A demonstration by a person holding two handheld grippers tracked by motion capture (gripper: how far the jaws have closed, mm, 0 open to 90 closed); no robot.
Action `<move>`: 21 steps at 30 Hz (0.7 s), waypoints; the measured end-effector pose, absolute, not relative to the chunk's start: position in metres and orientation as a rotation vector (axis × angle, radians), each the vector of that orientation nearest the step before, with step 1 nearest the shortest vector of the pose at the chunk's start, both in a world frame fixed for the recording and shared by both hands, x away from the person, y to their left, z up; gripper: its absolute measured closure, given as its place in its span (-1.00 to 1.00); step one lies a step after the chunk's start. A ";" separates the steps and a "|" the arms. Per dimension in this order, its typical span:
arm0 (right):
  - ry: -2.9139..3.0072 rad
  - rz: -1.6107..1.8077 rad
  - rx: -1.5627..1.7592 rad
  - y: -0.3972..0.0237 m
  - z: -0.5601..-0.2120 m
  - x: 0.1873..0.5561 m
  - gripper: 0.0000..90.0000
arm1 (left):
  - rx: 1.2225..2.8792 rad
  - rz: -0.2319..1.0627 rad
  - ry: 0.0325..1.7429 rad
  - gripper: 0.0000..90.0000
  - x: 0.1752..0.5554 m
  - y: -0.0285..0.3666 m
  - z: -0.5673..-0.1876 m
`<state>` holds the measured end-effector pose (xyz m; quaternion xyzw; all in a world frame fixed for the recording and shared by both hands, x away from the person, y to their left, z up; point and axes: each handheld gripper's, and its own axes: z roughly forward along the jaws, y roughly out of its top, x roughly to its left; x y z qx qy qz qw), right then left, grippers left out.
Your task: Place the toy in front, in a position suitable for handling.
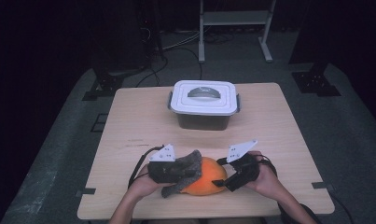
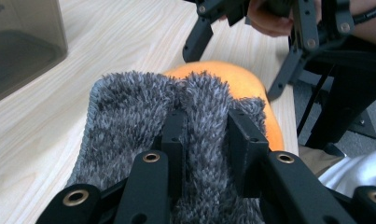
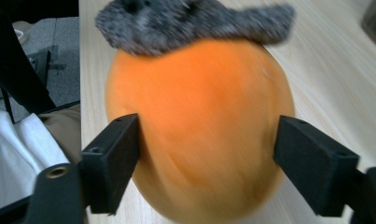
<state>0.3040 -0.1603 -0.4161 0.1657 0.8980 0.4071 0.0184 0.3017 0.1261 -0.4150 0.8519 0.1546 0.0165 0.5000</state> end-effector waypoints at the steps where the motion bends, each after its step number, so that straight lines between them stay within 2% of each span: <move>1: 2.807 1.266 0.545 -0.162 -0.419 0.306 -0.58 | 2.060 0.031 0.376 0.56 0.302 0.127 -0.416; 5: 2.857 1.302 0.599 -0.161 -0.428 0.310 -0.55 | 2.034 0.017 0.388 0.55 0.302 0.125 -0.416; 8: 2.830 1.269 0.595 -0.159 -0.423 0.307 -0.15 | 2.009 0.045 0.383 0.56 0.301 0.121 -0.410; 10: 2.782 1.256 0.546 -0.157 -0.416 0.301 0.00 | 1.982 0.054 0.361 0.56 0.299 0.119 -0.402; 15: 2.732 1.204 0.423 -0.148 -0.409 0.293 0.03 | 2.005 0.108 0.336 0.56 0.296 0.113 -0.396; 21: 2.737 1.205 0.530 -0.164 -0.415 0.305 0.04 | 2.010 0.069 0.458 0.56 0.310 0.135 -0.415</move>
